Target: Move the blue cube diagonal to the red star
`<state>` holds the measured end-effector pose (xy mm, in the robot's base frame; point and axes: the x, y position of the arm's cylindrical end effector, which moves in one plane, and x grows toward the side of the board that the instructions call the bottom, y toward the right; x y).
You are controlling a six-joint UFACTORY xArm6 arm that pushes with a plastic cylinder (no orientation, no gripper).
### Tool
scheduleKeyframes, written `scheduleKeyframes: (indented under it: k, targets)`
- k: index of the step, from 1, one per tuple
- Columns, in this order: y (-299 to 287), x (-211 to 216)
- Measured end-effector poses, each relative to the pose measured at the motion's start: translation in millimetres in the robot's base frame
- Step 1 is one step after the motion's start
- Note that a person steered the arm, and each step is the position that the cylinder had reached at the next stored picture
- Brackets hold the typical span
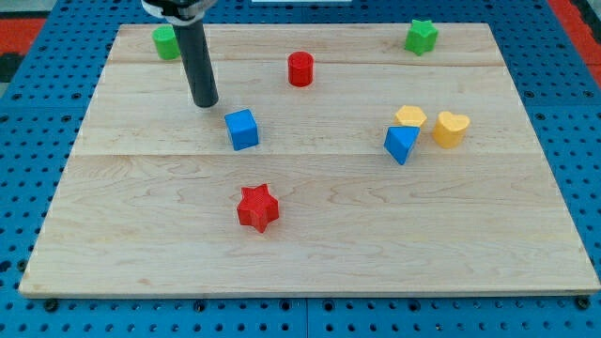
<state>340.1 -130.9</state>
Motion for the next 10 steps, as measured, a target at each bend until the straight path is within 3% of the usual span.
scheduleKeyframes:
  k: [2, 4, 5, 7, 8, 9, 10]
  targets:
    - [-14.1, -42.9]
    - [-72.3, -36.2]
    - [9.6, -23.7]
    - [17.8, 42.5]
    - [102.1, 61.2]
    - [148.8, 61.7]
    - [67.6, 62.2]
